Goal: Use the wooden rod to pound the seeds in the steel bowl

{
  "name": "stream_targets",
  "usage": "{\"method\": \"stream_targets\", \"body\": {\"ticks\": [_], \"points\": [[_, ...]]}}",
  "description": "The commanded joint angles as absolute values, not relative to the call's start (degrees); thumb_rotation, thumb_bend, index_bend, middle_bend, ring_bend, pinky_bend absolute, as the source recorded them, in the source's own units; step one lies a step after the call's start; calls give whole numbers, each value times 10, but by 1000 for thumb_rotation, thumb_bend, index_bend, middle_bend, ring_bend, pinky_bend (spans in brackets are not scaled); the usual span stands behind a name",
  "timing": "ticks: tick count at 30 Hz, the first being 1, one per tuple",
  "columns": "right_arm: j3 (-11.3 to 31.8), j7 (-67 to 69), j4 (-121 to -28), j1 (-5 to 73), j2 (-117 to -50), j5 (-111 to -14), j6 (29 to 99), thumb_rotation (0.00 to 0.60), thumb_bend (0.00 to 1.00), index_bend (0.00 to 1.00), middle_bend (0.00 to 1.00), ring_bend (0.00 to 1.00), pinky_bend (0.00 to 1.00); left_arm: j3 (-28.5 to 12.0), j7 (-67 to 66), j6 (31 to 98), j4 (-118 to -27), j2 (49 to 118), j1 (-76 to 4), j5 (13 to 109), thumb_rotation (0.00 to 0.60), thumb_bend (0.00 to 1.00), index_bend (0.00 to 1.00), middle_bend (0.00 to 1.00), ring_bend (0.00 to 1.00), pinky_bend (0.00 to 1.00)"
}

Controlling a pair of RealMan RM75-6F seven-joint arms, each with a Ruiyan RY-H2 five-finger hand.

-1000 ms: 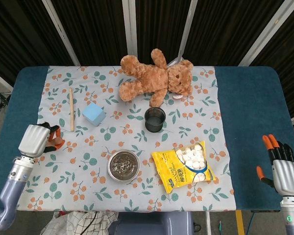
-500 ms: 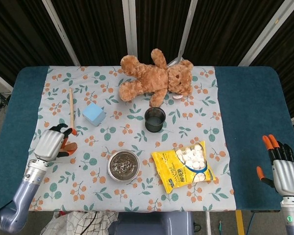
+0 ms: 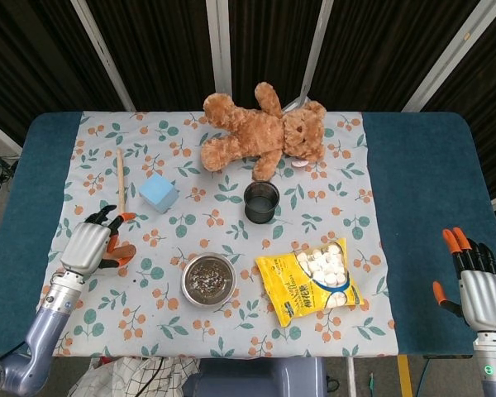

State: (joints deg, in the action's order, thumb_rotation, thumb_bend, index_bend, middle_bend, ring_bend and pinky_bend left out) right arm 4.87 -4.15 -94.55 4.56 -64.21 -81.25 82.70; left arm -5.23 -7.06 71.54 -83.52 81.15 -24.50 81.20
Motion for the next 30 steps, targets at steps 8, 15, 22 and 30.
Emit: {"method": "stream_targets", "body": {"ticks": [8, 15, 22, 30], "points": [[50, -43, -947, 46, -642, -811, 826, 600, 415, 0, 0, 0, 0, -59, -60, 720, -849, 806, -243, 809, 600, 200, 174, 152, 87, 220], [49, -43, -947, 46, -642, -811, 827, 600, 416, 0, 0, 0, 0, -59, -57, 722, -857, 800, -240, 809, 600, 200, 172, 149, 87, 217], [49, -42, -947, 45, -642, -812, 827, 600, 416, 0, 0, 0, 0, -56, -56, 737, -870, 789, -230, 814, 600, 200, 172, 136, 63, 178], [49, -43, -945, 45, -642, -812, 828, 600, 415, 0, 0, 0, 0, -18, -181, 819, -963, 702, -165, 828, 600, 191, 91, 32, 1, 62]]}}
